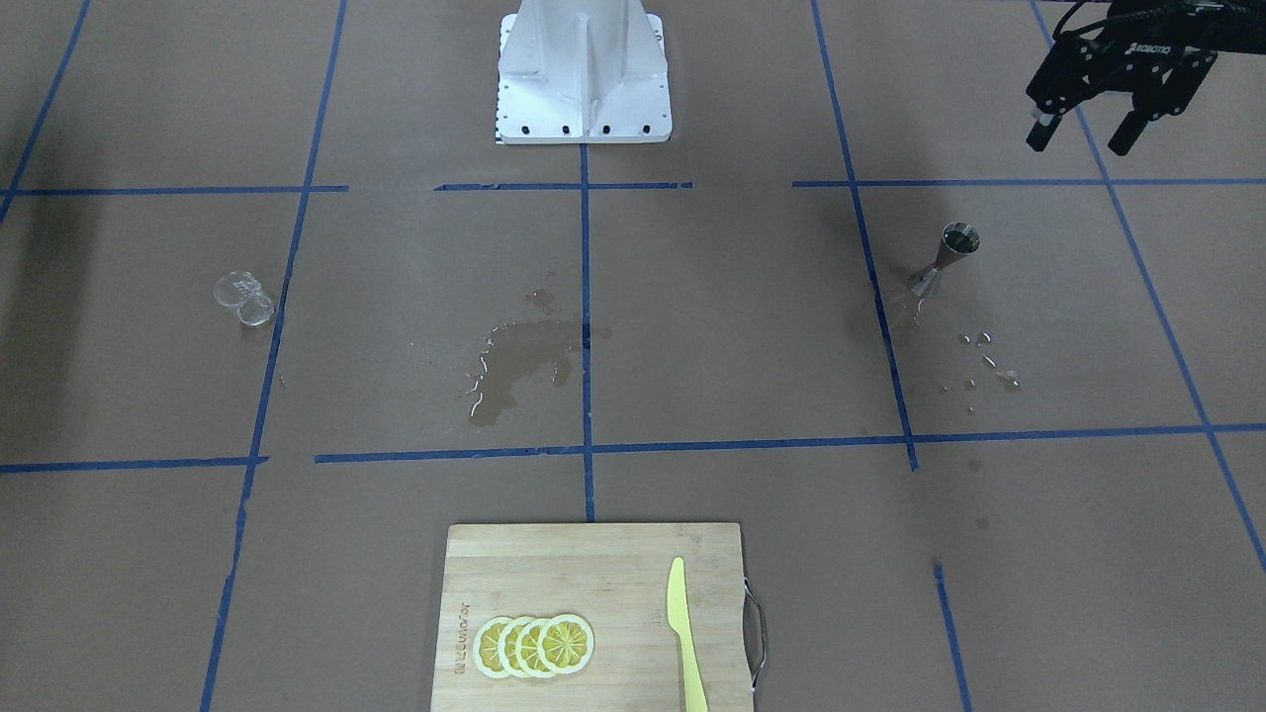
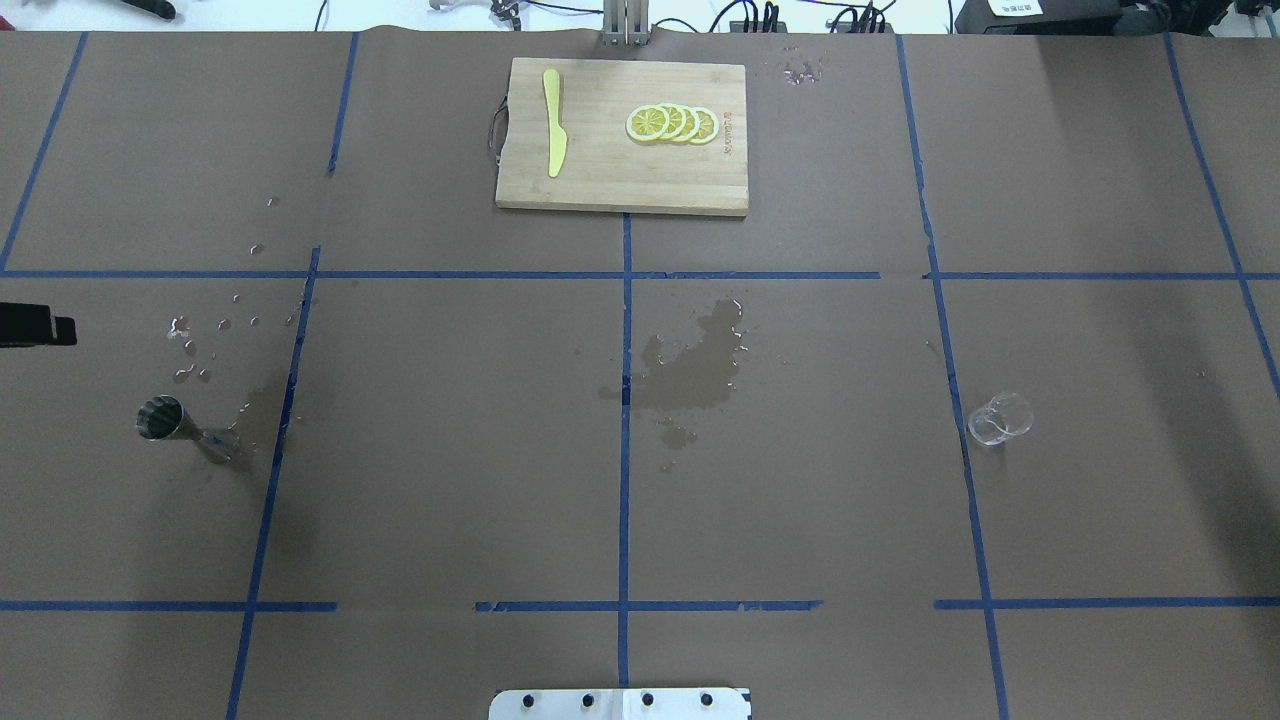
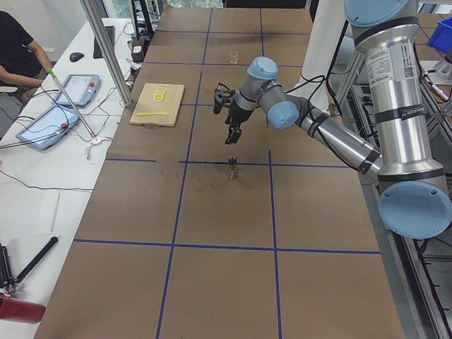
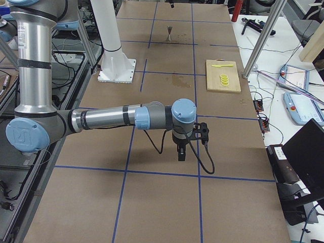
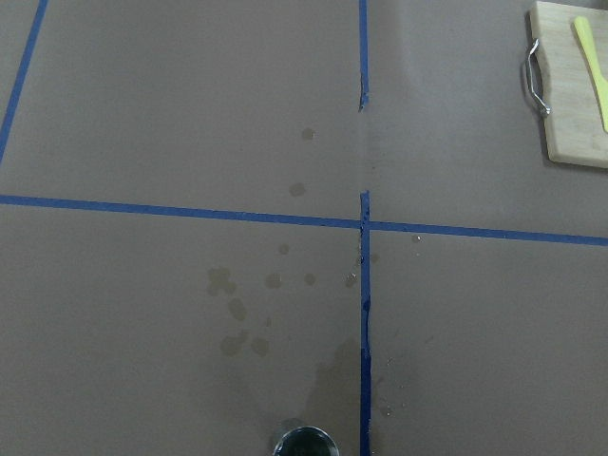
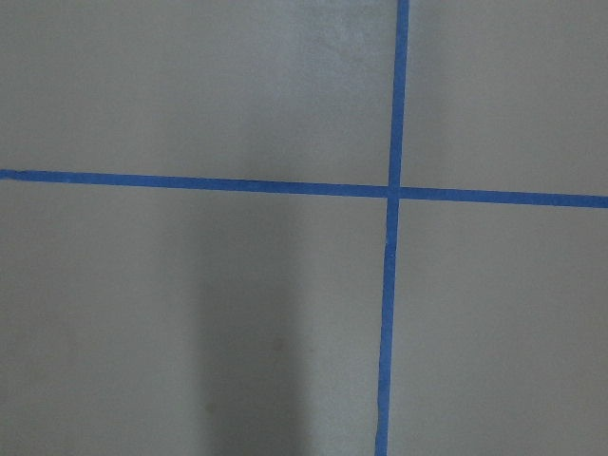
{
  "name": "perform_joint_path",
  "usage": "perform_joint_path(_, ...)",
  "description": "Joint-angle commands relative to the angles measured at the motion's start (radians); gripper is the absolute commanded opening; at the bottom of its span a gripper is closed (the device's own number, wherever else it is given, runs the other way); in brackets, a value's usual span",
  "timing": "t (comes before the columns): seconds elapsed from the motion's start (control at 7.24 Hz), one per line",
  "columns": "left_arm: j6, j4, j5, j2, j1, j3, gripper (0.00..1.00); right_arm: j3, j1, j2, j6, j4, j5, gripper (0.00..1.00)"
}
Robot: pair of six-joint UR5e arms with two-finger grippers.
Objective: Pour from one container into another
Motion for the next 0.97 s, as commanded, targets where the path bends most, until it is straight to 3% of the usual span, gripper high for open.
perform_joint_path(0.0, -0.289, -0.037, 0.363, 0.076, 0.371, -0.014, 1.0, 0.018, -0.021, -0.001, 0.039, 0.0, -0.004, 1.0)
perform_joint_path(0.14, -0.383, -0.025, 0.492, 0.108, 0.513, -0.012, 1.0, 0.018, -0.026, 0.001, 0.039, 0.0, -0.005, 1.0)
perform_joint_path(0.41, -0.524, 0.071, 0.64, 0.113, 0.634, -0.008, 1.0, 0.02, -0.03, 0.001, 0.039, 0.0, -0.004, 1.0)
perform_joint_path(0.83, -0.695, 0.156, 0.754, 0.107, 0.721, -0.003, 1.0, 0.024, -0.033, 0.001, 0.039, 0.002, -0.004, 1.0)
